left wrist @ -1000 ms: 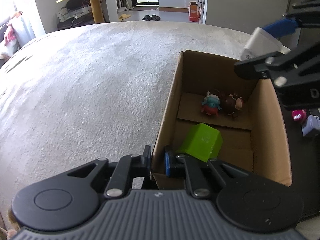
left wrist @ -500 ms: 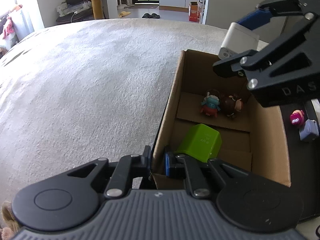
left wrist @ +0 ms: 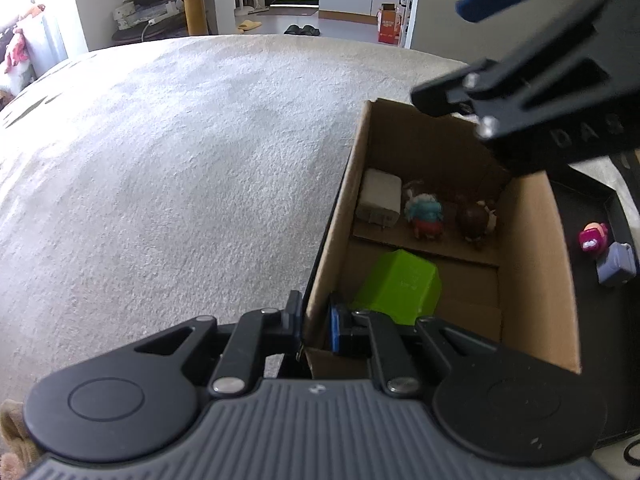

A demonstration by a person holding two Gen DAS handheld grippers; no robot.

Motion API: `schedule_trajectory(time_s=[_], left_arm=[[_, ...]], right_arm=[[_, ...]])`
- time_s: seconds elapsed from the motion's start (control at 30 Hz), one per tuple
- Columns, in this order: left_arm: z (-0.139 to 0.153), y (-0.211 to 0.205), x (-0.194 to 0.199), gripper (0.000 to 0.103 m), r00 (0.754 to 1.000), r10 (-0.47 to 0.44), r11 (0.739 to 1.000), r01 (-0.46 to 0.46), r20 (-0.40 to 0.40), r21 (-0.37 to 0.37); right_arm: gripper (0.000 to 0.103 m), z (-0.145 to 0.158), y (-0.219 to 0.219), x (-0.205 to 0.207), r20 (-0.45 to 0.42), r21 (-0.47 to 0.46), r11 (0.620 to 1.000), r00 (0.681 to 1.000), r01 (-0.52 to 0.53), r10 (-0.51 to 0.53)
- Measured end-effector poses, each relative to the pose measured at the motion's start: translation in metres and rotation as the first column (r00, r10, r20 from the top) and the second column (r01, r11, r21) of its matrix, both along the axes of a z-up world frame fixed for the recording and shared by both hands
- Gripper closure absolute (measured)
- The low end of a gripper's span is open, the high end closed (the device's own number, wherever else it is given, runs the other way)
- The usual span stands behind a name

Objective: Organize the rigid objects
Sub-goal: 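Carry the white charger with the right gripper into the box and release, then move the right gripper back over the tray to the lavender armchair toy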

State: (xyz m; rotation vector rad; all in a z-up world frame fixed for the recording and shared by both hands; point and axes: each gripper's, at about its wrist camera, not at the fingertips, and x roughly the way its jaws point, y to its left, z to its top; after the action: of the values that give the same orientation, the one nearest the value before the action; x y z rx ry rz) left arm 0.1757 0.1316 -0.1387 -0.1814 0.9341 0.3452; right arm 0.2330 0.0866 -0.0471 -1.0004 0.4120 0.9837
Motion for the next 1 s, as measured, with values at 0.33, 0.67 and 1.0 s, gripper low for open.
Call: schedule_trajectory(time_s=[0.33, 0.67, 1.0], left_arm=[[-0.001, -0.004, 0.001, 0.091, 1.000, -0.005, 1.000, 0.005, -0.005, 0.016], [0.000, -0.009, 0.003, 0.091, 1.000, -0.014, 0.999, 0.015, -0.015, 0.041], [0.000, -0.013, 0.005, 0.091, 0.999, -0.020, 0.998, 0.021, -0.026, 0.060]], right_arm=[[0.027, 0.002, -0.025, 0.003, -0.040, 0.011, 0.997, 0.997, 0.071, -0.070], [0.012, 0.011, -0.068, 0.004, -0.074, 0.035, 0.986, 0.984, 0.164, -0.161], [0.012, 0.008, -0.121, 0.004, -0.108, 0.045, 0.961, 0.957, 0.274, -0.268]])
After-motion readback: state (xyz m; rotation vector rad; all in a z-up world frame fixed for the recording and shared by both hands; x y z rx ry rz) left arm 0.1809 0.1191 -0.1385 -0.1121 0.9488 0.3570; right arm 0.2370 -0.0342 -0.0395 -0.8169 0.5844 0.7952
